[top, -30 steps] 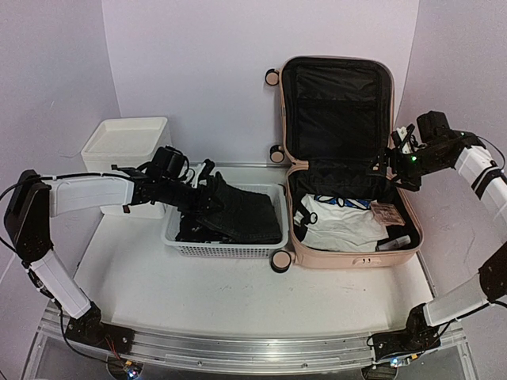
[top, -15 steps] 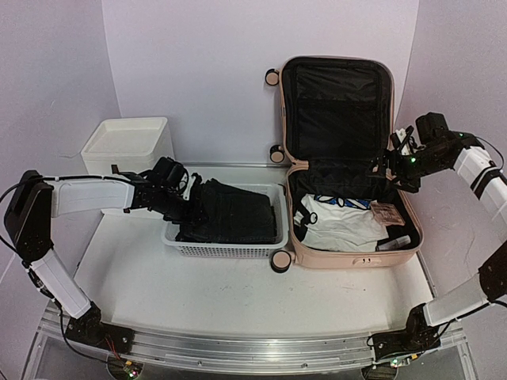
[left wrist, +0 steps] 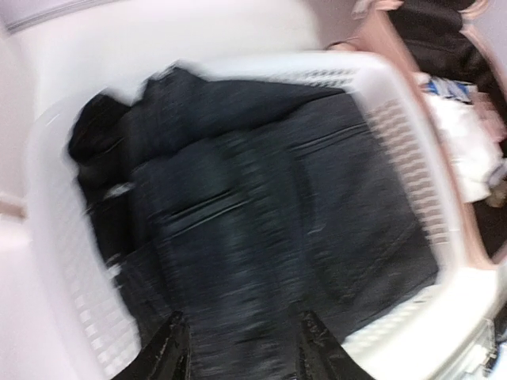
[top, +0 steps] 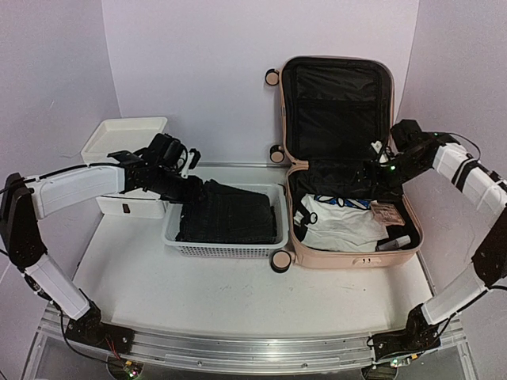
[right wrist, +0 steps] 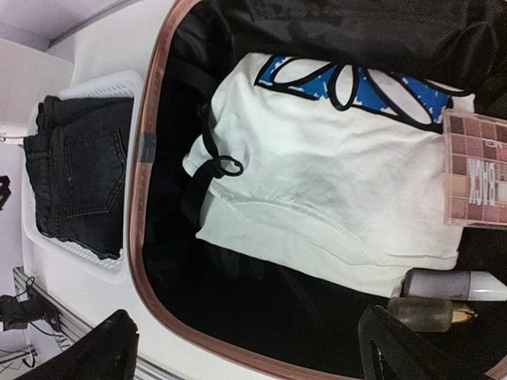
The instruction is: Open, take out, and arrange the luggage
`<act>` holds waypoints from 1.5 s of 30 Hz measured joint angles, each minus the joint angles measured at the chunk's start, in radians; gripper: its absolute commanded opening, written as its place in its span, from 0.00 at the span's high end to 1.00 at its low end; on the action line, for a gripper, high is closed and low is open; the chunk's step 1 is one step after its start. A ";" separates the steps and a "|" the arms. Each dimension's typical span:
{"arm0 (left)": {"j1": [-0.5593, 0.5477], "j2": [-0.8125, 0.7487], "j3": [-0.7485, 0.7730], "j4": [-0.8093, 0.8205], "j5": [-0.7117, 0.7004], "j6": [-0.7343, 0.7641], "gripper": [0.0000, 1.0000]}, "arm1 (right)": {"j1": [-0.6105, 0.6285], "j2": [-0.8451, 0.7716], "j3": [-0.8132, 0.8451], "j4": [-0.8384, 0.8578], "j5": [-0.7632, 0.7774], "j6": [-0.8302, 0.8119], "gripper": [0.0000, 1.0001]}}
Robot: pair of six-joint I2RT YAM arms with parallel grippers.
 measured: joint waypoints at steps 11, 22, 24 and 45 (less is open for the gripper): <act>0.014 0.278 0.128 0.034 0.042 -0.010 0.62 | 0.134 0.087 0.010 -0.027 -0.044 0.002 0.02; 0.023 0.277 0.116 0.039 0.066 0.028 0.41 | 0.129 0.092 -0.047 -0.068 0.062 -0.051 0.02; 0.023 0.223 0.111 0.034 0.077 0.039 0.38 | 0.108 0.106 -0.047 -0.073 0.069 -0.051 0.02; 0.024 -0.320 -0.105 0.179 0.256 0.089 0.27 | 0.000 0.362 -0.017 0.018 -0.087 0.071 0.08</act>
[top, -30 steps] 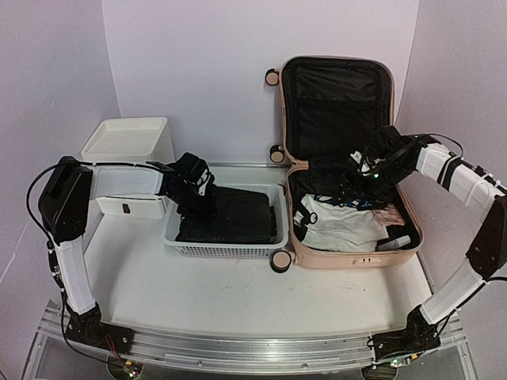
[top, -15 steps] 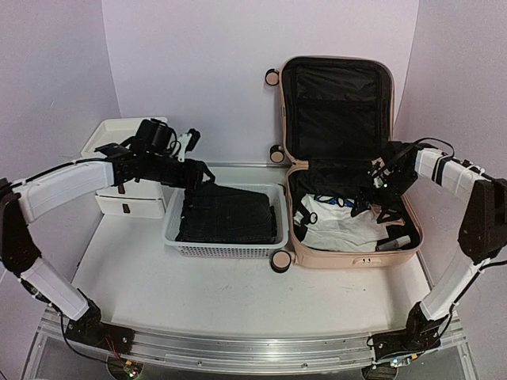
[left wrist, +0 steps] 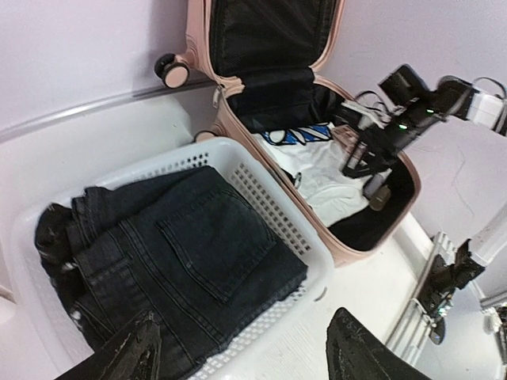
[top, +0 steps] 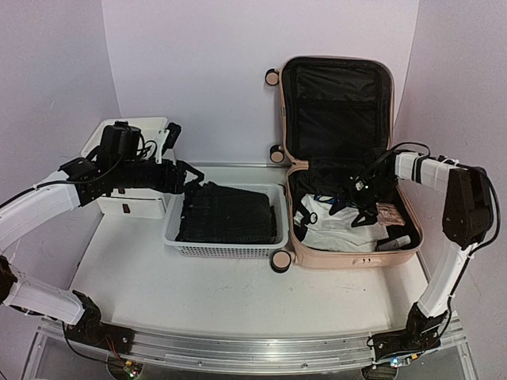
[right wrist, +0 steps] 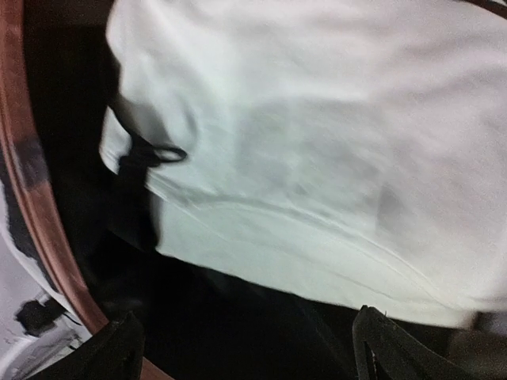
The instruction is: Open, take out, and arrange the luggage
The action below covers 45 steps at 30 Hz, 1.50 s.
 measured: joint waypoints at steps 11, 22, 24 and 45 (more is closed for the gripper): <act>0.000 -0.130 -0.119 0.006 0.108 -0.121 0.27 | 0.071 0.169 0.010 0.389 -0.193 0.314 0.26; 0.000 -0.053 -0.076 0.002 0.087 -0.126 0.28 | 0.085 0.267 0.019 0.449 -0.252 0.347 0.76; 0.000 -0.011 -0.048 -0.003 0.068 -0.126 0.28 | 0.093 0.267 0.020 0.462 -0.282 0.344 0.96; 0.001 0.175 0.237 -0.491 -0.203 -0.167 0.30 | 0.186 0.216 0.145 0.144 -0.316 0.329 0.35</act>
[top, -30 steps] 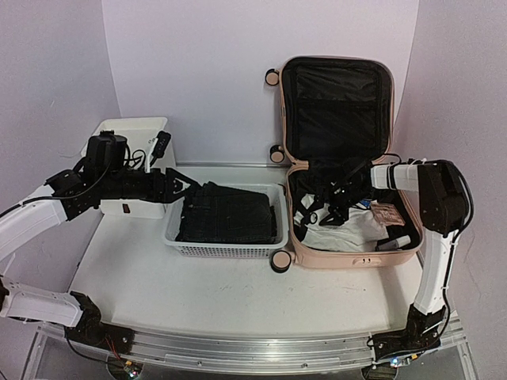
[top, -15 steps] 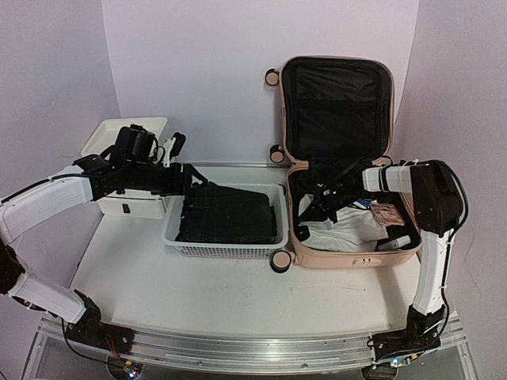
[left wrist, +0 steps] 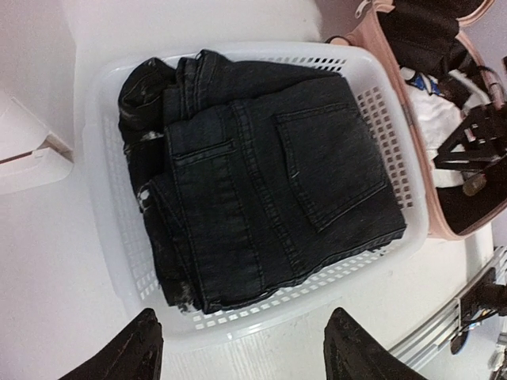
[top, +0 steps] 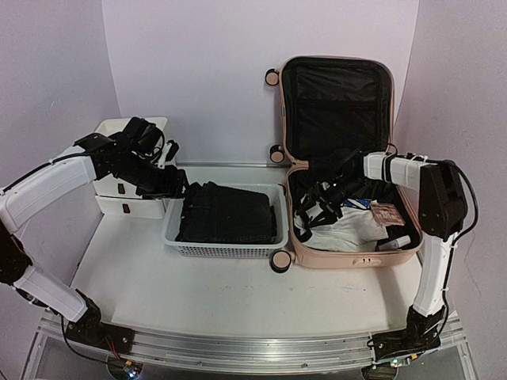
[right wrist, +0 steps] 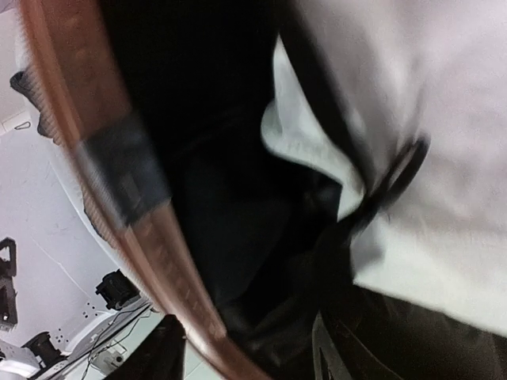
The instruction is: Open, take out, and arrange the luggage
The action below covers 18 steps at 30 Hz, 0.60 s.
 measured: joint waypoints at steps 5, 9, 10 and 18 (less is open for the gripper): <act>0.004 0.034 0.018 -0.068 -0.061 0.063 0.30 | 0.001 -0.070 0.065 -0.208 0.085 -0.116 0.28; 0.008 0.106 0.084 -0.081 -0.089 0.114 0.31 | -0.001 -0.091 0.103 -0.345 0.212 -0.257 0.25; 0.008 0.119 0.097 -0.081 -0.093 0.121 0.31 | -0.003 -0.096 0.105 -0.369 0.243 -0.299 0.26; 0.015 0.188 0.187 -0.081 -0.093 0.148 0.31 | -0.065 -0.146 0.087 -0.423 0.401 -0.756 0.25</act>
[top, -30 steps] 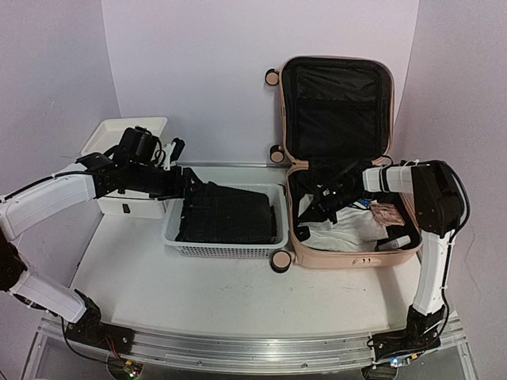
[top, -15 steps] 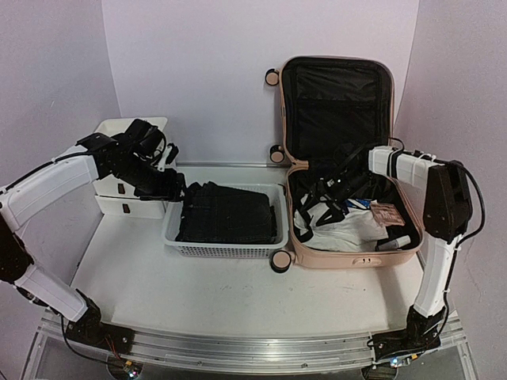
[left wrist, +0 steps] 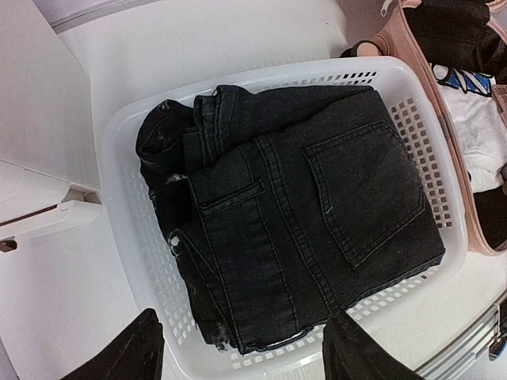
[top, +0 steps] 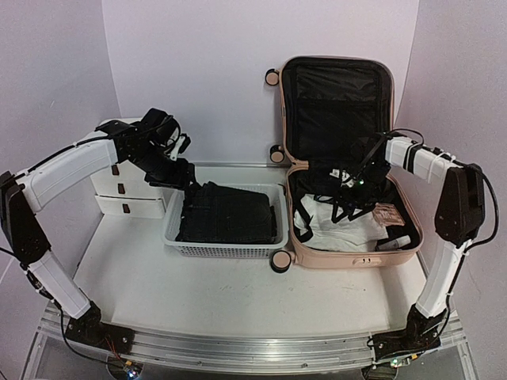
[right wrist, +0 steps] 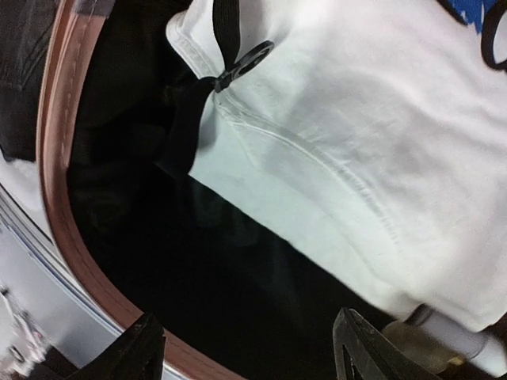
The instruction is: Open, take out, and arrange the luggage
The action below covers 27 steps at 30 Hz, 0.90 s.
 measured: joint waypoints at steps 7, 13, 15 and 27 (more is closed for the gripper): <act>0.011 0.025 0.018 -0.018 0.034 -0.002 0.31 | -0.045 0.020 -0.003 0.058 -0.037 -0.363 0.23; 0.041 0.049 0.070 -0.060 0.068 0.000 0.31 | -0.034 0.105 -0.001 0.151 -0.150 -0.567 0.20; 0.048 0.054 0.081 -0.075 0.075 -0.001 0.31 | -0.028 0.129 -0.001 0.173 -0.178 -0.614 0.20; 0.071 0.095 0.115 -0.142 0.091 -0.003 0.33 | 0.020 0.216 -0.003 0.222 -0.239 -0.823 0.25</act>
